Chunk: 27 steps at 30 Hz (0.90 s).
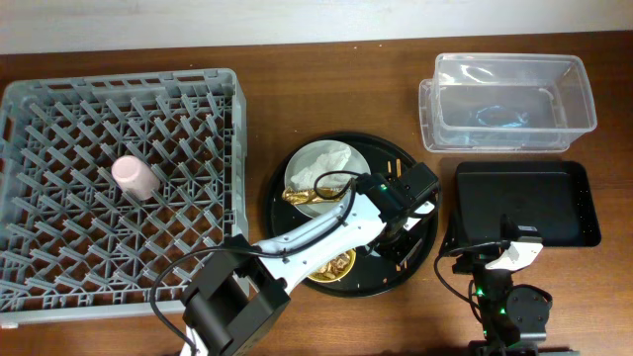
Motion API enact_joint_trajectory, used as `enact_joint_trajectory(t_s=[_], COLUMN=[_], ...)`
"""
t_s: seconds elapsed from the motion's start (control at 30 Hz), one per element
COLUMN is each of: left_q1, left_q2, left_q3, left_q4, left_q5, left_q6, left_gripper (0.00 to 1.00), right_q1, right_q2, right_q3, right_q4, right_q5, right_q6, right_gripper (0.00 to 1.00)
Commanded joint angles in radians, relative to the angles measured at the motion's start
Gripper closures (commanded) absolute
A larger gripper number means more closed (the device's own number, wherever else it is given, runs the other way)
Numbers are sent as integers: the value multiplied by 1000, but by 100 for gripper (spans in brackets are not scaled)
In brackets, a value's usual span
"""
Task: Sort waste into correct bins and load items into the dishwasher rack
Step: 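Move the left gripper to the blue cup and grasp it, then carry the blue cup to the rack's back-left corner and lower it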
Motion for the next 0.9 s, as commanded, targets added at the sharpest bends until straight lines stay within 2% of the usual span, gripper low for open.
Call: enact_joint_trajectory(t_s=[0.0,0.27,0.57,0.7,0.87], left_q1=[-5,-4,46,150,426], left_q2=[6,6,5,5,5], left_q3=[-3,93,423,554,686], left_q4=[11,-29,-280,-378,-437], left_q5=[-6,-3,-7,-17,24], left_q6=[-5,-39,-39,-39,-58], left_gripper=[100,100,100,100,100], right_q1=[9,9,9,9,9], right_q2=[-6,-6,-6,-6,-6], right_q3=[-5,-5,-5,-5,-5], right_q4=[-5,-5,-5,-5,-5], right_q5=[5,5,5,5,5], right_q6=[-10,-10,-10,-10,-10], right_gripper=[1,1,1,1,1])
